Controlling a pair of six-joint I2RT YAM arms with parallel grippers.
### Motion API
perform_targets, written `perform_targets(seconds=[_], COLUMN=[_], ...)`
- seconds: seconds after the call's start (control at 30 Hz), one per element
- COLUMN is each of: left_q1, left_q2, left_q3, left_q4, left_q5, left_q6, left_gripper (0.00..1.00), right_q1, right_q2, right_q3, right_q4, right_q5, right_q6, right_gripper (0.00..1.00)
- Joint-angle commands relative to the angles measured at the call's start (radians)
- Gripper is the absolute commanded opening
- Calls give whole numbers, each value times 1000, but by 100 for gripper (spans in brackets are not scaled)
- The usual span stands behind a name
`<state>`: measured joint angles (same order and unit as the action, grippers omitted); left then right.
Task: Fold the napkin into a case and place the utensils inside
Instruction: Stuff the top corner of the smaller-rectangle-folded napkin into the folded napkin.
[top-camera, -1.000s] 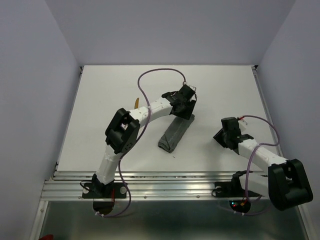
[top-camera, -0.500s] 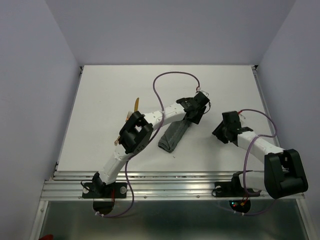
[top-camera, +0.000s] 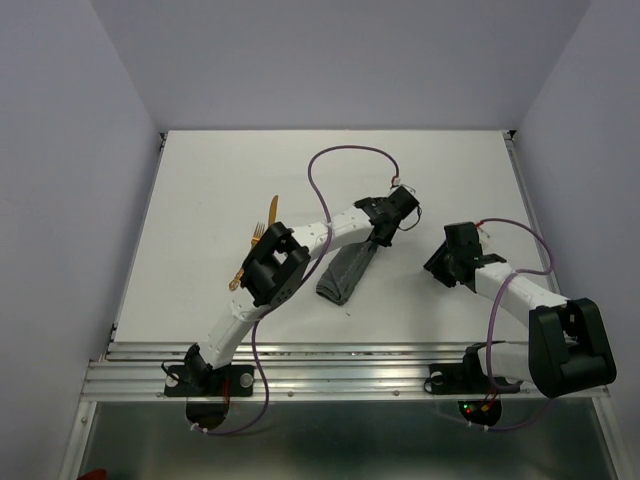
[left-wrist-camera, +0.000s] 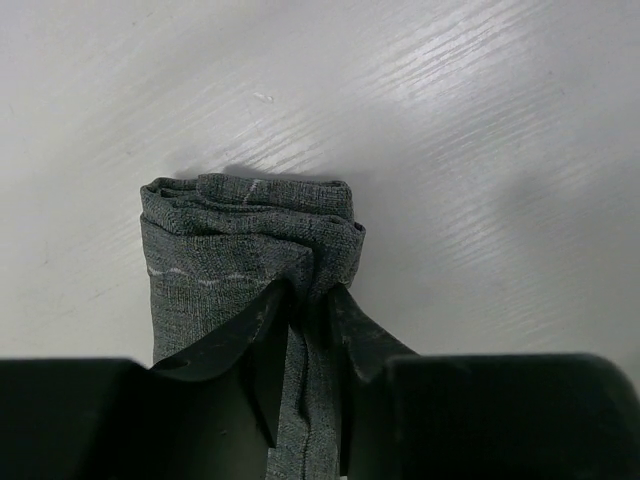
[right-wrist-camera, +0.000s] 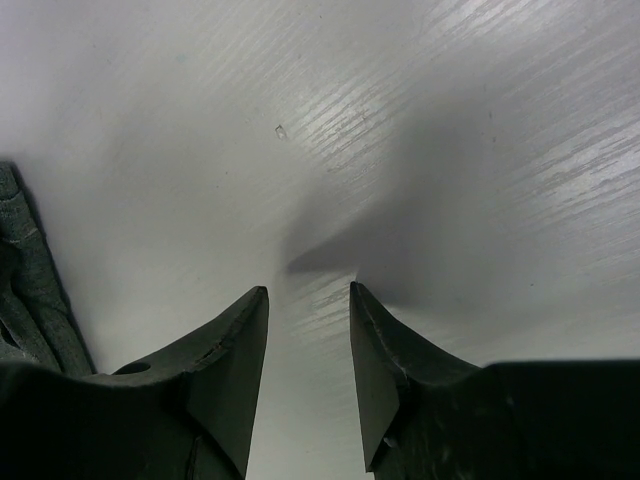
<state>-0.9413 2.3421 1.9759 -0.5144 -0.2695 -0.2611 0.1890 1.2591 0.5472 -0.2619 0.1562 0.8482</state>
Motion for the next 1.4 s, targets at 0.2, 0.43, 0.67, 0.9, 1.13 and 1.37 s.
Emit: perform_targets(seconds=[0.2,0.43,0.67,0.9,1.13,1.37], left_q1=[-5,-4,-4,4,18,24], left_q2=[-46,-64,-84,-92,-135,-142], left_q3=[32,8,5,6,-38,-41], left_q4=[13,37,37,22,59,62], left_q5=[24,59,53,52,115,145], left_q6=[13,13,11,8,2,-1], left_gripper=[26,42,27,28,41,43], right_q1=[-8,-8,-8,-8,-8,-8], right_q2=[-6,-6,-4,3,11,17], right_q3=[40,43,40,31,26,28], right_q4=[1,0,10,23,38,39], right_q5=[-21,-29,-58,-64,-83,-87], right_q6=[-12,-21,-20,-28,-32,-35], right_gripper=[44,43,42,42,42,42])
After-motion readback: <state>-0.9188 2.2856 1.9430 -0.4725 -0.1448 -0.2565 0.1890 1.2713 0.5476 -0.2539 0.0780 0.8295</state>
